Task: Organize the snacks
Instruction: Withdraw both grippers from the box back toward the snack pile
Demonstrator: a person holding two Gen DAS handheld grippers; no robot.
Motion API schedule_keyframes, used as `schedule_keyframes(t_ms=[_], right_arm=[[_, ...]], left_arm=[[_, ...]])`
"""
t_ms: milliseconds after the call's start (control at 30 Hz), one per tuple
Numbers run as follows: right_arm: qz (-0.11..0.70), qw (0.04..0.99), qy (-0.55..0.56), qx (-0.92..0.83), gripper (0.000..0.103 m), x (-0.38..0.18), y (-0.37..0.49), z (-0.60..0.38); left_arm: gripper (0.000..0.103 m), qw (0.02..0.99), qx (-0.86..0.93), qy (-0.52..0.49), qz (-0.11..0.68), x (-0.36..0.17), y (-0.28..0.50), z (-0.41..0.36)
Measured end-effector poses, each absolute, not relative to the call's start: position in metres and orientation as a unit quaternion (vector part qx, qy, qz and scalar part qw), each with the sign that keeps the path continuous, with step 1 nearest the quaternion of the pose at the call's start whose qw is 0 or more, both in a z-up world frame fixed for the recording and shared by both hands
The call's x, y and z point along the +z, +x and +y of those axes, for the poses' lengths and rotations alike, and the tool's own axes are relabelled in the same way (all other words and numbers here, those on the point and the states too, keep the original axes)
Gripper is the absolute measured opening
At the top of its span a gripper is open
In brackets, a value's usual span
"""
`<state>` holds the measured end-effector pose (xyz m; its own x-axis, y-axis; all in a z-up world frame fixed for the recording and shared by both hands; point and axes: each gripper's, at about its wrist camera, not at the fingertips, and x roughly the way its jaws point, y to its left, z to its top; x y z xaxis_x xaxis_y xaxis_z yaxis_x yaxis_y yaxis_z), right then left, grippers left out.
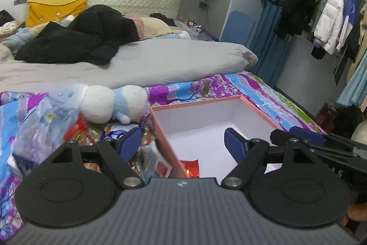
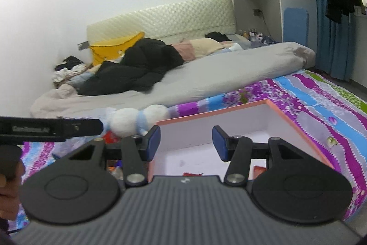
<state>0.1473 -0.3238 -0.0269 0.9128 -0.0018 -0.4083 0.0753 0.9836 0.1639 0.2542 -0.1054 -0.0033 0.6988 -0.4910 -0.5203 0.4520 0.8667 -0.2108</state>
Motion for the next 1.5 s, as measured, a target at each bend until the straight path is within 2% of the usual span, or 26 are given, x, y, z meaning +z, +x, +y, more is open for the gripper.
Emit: schedule_keyframes(t_ms=[333, 767, 967, 1500], right_arm=[[0.202, 0.977, 0.069, 0.006, 0.053, -0.043, 0.127, -0.27], [0.244, 0.967, 0.069, 0.023, 0.053, -0.101, 0.088, -0.214], [0.258, 0.964, 0.058, 0.01, 0.053, -0.12, 0.067, -0.203], [0.28, 0.96, -0.009, 0.003, 0.053, -0.152, 0.081, -0.176]], left_arm=[[0.083, 0.932, -0.223, -0.053, 0.281, -0.016, 0.205, -0.047], [0.083, 0.921, -0.173, -0.061, 0.344, -0.096, 0.142, 0.012], [0.083, 0.916, -0.158, -0.079, 0.359, -0.117, 0.127, 0.031], [0.083, 0.891, -0.147, -0.165, 0.396, -0.163, 0.162, 0.051]])
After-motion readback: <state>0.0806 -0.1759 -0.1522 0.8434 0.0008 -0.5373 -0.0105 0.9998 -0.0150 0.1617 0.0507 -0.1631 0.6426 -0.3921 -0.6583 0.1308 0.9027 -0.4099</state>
